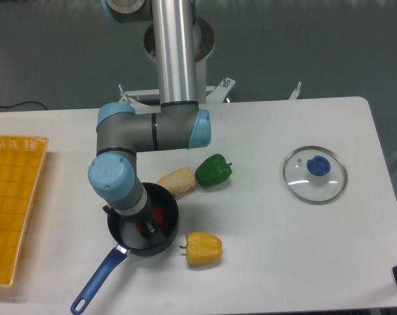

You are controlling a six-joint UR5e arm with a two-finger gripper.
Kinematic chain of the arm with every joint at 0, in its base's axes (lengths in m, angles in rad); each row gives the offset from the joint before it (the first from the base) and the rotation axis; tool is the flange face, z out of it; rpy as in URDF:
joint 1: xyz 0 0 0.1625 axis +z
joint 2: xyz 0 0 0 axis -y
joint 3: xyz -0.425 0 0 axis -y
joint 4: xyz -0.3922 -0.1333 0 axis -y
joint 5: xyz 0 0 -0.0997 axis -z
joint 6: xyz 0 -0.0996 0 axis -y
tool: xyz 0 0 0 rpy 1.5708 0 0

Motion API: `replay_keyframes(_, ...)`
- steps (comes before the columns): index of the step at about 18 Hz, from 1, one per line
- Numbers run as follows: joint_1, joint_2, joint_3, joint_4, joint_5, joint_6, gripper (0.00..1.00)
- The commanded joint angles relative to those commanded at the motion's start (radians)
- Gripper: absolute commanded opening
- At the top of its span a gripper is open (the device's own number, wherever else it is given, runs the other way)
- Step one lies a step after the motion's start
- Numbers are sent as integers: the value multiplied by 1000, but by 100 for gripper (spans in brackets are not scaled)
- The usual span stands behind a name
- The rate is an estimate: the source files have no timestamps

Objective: Place the red pepper in the pot

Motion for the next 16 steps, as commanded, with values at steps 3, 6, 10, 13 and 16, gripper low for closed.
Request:
replay_keyframes(3,0,23,2,0,0,2,99)
replay_keyframes(6,2,41,2,-2,2,2,100)
replay_keyframes(10,5,75,0,-3,66,3,100)
replay_keyframes(13,9,106,-17,-5,141,-9,100)
replay_keyframes(16,37,121,-23,-3,144,-12,100)
